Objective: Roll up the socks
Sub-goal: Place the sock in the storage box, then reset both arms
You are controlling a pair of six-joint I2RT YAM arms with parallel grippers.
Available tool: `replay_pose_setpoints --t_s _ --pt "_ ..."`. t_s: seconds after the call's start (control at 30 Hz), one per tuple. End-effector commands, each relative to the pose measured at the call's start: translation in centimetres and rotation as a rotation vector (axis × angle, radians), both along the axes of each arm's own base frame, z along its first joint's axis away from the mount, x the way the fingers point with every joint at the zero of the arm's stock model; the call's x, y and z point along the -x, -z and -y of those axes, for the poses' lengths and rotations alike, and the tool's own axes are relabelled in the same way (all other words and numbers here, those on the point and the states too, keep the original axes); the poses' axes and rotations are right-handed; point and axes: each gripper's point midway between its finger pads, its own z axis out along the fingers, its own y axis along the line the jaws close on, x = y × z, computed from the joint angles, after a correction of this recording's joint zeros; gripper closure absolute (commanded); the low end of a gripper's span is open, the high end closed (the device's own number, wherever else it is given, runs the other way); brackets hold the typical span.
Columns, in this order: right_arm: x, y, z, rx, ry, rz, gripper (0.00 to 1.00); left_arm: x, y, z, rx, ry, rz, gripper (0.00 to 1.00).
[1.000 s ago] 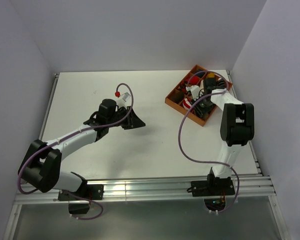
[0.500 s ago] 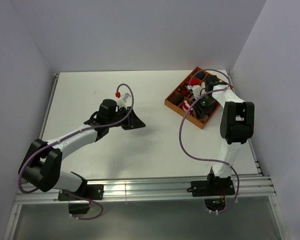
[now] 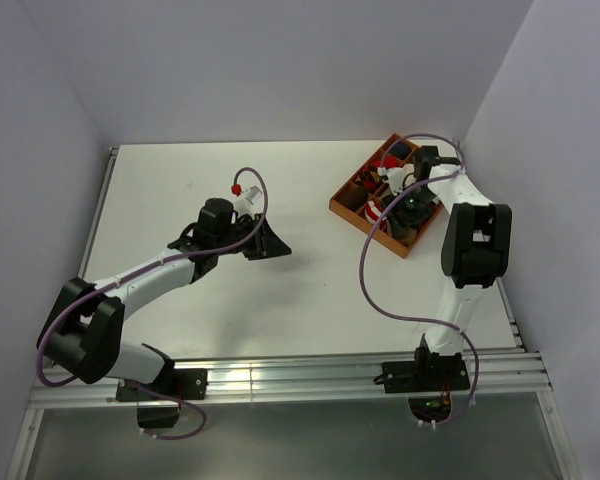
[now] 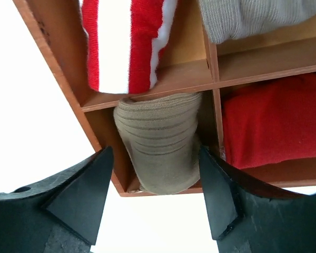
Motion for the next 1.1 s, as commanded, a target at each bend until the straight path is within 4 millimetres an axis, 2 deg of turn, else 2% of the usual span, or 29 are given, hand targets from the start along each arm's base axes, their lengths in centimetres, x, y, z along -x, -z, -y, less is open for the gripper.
replay_pose_setpoints --t_s 0.0,0.13,0.27,0.37,0.4,0.6,0.63,0.7,0.73,0.83,0.87,1.0,1.07 --pt "-0.4 -2.1 -0.2 -0.028 -0.002 0.024 0.26 -0.4 -1.0 0.4 0.020 0.015 0.018 0.71" --pt "-0.7 -2.8 -0.2 -0.030 -0.001 0.046 0.26 -0.3 -1.1 0.3 0.021 0.015 0.020 0.71" --pt "-1.2 -4.8 -0.3 -0.042 0.004 0.098 0.26 -0.4 -1.2 0.4 0.024 0.015 0.021 0.71" --pt "-1.8 -7.3 -0.5 -0.059 0.013 0.164 0.26 -0.5 -1.4 0.4 0.027 0.011 0.030 0.71" --pt "-1.9 -8.9 -0.7 -0.075 0.013 0.202 0.26 -0.5 -1.5 0.4 0.027 0.012 0.034 0.71" --pt "-2.2 -15.6 -2.5 -0.190 0.025 0.381 0.25 -1.0 -2.7 0.5 0.037 -0.003 0.053 0.71" --pt "-1.8 -17.3 -2.8 -0.204 0.022 0.431 0.24 -1.0 -3.0 0.5 0.040 -0.002 0.061 0.71" --pt "-1.4 -18.9 -3.3 -0.238 0.031 0.478 0.23 -1.1 -3.3 0.4 0.038 -0.008 0.065 0.71" --pt "-0.7 -20.4 -4.0 -0.276 0.022 0.518 0.22 -1.0 -3.6 0.4 0.040 -0.010 0.068 0.71" --pt "0.1 -21.7 -4.5 -0.334 0.037 0.584 0.20 -1.0 -4.1 0.1 0.037 -0.021 0.080 0.71" --pt "0.9 -23.2 -4.7 -0.342 0.035 0.632 0.20 -0.9 -4.2 0.0 0.033 -0.022 0.083 0.71" --pt "2.6 -23.7 -4.9 -0.364 0.036 0.707 0.15 -1.1 -4.8 -0.4 0.017 -0.042 0.101 0.71" --pt "3.3 -23.5 -5.0 -0.372 0.035 0.717 0.06 -1.0 -5.0 -0.5 0.014 -0.043 0.106 0.70"
